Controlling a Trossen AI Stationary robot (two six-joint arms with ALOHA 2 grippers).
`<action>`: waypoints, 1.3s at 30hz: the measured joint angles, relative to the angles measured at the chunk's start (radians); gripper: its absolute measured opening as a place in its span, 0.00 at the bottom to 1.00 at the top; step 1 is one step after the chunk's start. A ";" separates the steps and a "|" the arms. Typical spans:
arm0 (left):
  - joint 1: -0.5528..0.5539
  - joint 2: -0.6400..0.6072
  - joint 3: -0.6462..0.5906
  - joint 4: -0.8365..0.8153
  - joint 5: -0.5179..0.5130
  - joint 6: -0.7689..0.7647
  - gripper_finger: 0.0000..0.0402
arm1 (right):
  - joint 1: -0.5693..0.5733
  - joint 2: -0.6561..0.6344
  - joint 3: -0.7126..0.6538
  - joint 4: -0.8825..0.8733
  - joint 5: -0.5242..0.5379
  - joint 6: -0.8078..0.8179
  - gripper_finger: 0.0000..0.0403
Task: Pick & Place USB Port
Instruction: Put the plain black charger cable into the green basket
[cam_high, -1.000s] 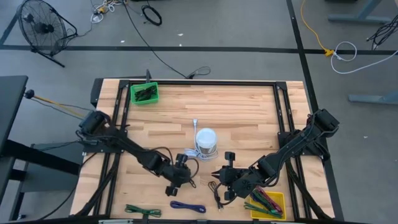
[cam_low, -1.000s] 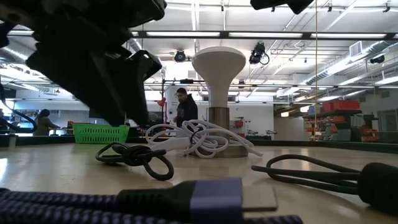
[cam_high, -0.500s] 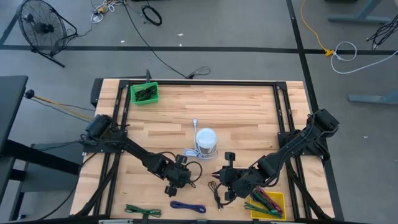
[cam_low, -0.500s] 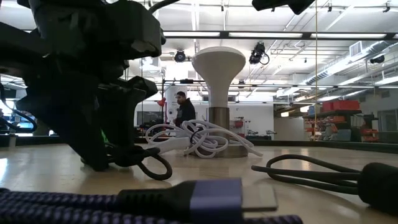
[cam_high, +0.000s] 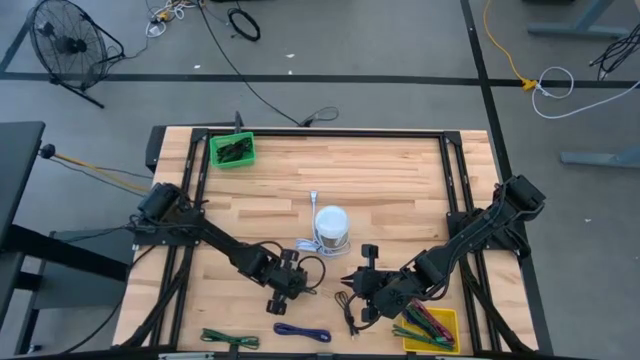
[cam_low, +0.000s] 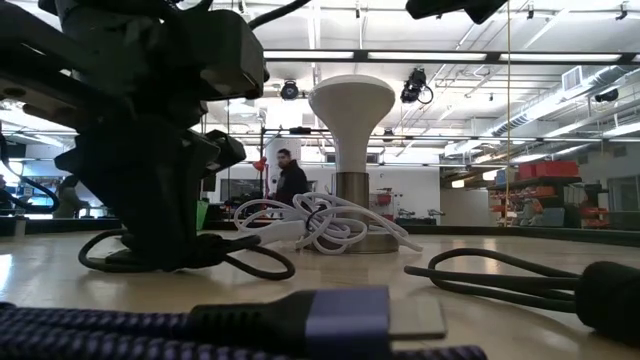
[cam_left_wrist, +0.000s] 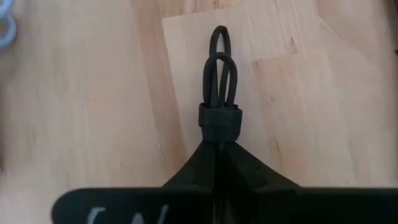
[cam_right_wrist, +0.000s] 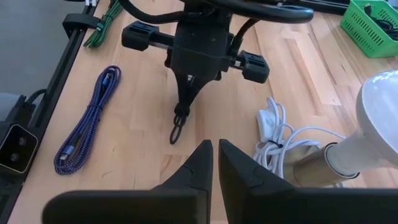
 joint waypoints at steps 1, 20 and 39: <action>0.000 -0.001 0.000 0.000 -0.006 -0.001 0.04 | 0.000 0.000 0.000 -0.001 0.000 0.000 0.07; 0.023 -0.127 0.257 -0.623 -0.338 0.066 0.03 | -0.009 0.000 -0.050 0.008 0.018 0.015 0.07; 0.347 -0.568 0.025 -0.766 -0.514 0.141 0.03 | -0.009 0.000 -0.050 -0.017 0.018 0.000 0.07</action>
